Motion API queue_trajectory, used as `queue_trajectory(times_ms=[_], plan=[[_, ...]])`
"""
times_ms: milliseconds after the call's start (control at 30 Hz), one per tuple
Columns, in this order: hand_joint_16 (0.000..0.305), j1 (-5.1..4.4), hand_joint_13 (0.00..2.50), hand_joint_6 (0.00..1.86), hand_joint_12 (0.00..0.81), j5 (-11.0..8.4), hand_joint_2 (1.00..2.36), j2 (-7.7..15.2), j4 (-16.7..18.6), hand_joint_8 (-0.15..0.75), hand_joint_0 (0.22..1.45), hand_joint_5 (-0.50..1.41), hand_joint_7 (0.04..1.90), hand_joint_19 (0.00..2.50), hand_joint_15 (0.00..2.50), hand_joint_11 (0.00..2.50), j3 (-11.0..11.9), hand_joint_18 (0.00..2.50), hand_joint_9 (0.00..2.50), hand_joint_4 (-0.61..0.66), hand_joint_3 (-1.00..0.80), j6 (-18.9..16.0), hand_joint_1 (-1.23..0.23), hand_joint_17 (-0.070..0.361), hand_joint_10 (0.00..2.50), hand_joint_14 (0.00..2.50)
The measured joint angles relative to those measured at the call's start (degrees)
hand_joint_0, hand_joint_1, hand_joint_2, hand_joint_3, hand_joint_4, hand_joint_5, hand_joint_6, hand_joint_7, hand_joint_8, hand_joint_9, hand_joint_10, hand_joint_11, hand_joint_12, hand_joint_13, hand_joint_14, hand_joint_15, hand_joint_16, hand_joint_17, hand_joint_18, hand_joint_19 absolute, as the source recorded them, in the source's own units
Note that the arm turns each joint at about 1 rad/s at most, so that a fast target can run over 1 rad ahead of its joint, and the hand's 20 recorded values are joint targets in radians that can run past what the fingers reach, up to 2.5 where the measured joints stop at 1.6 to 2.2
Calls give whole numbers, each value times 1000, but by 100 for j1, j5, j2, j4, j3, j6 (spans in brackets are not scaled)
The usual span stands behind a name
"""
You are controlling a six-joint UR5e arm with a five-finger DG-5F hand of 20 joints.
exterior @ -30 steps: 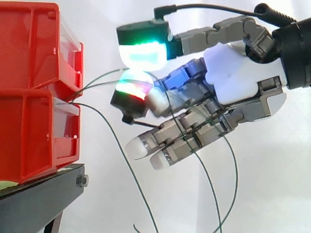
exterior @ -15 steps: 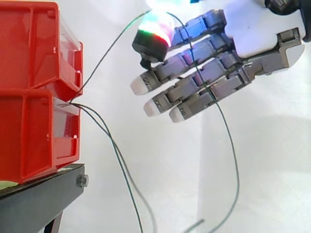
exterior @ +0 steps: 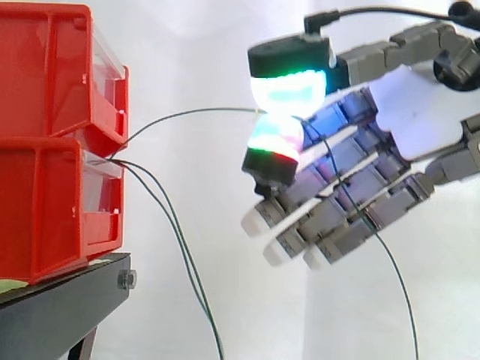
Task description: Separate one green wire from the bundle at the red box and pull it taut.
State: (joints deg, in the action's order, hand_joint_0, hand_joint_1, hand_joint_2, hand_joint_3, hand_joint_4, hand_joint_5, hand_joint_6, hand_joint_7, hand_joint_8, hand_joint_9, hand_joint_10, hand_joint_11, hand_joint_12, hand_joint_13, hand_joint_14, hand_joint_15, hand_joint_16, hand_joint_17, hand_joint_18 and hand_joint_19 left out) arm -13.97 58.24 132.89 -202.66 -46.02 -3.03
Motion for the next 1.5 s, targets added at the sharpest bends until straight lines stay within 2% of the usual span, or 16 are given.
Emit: queue_trajectory(times_ms=[367,500,633,800,967,1067,1200,1333,1500], plan=[[53,-8,328,808,397,69,1021,0,19,256,609,-115,1489,42,36,27,-561,293,548,-44,63,-583,-809,120,0,1],[53,-9,336,809,397,147,1021,2,179,259,609,-116,1486,56,42,28,-740,312,555,-47,63,-791,-808,120,0,2],[53,-11,341,811,398,209,1022,2,639,261,608,-117,1483,60,36,50,-1006,321,562,-48,67,-895,-805,120,0,1],[54,-10,344,813,399,319,1022,-86,1341,261,609,-118,1472,71,48,47,-1485,327,566,-50,61,-860,-805,120,0,0],[53,-21,349,813,401,343,1022,-372,2127,261,609,-118,1479,71,48,52,-2048,332,568,-44,64,-559,-804,120,0,0],[53,-25,351,814,401,340,1022,-569,2639,262,609,-118,1477,77,48,52,-2363,334,569,-48,64,-200,-803,120,0,0],[53,-14,353,814,401,354,1022,-656,3236,263,610,-119,1475,85,49,54,-2508,338,572,-45,62,63,-802,120,0,0],[54,14,354,815,402,350,1022,-673,3767,263,610,-119,1475,83,49,65,-2538,342,573,-47,62,164,-803,120,0,2],[53,24,357,816,402,256,1023,-675,3988,265,609,-119,1471,80,46,61,-2545,347,575,-49,62,335,-801,120,0,0]])
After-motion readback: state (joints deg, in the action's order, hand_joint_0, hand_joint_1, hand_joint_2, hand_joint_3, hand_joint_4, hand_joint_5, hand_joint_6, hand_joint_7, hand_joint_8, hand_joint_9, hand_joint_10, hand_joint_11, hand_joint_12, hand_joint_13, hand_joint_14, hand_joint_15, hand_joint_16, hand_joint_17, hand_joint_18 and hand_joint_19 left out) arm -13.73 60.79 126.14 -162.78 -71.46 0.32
